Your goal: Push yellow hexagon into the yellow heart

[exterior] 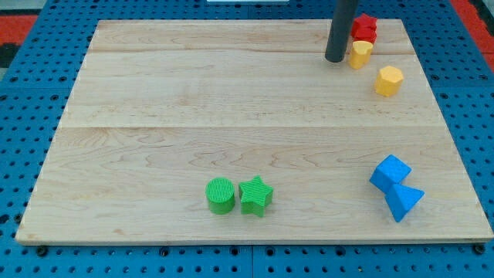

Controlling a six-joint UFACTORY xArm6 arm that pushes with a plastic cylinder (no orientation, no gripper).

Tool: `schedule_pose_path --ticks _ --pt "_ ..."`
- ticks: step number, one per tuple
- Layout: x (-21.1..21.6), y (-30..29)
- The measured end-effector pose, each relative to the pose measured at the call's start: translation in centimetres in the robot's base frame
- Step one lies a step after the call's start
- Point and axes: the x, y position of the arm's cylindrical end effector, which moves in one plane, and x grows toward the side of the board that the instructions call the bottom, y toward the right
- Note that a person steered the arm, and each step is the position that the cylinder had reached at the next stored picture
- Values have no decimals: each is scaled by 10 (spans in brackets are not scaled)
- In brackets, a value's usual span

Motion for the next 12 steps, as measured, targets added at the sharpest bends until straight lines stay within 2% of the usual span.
schedule_pose_path --ticks 3,4,5,6,7,8,9,10,12 --pt "1 9" --pt "28 -12" --pt "81 -39" --pt "127 -28" --pt "149 26" --pt "137 89" --pt "101 114" --pt "71 113" --pt "44 99"
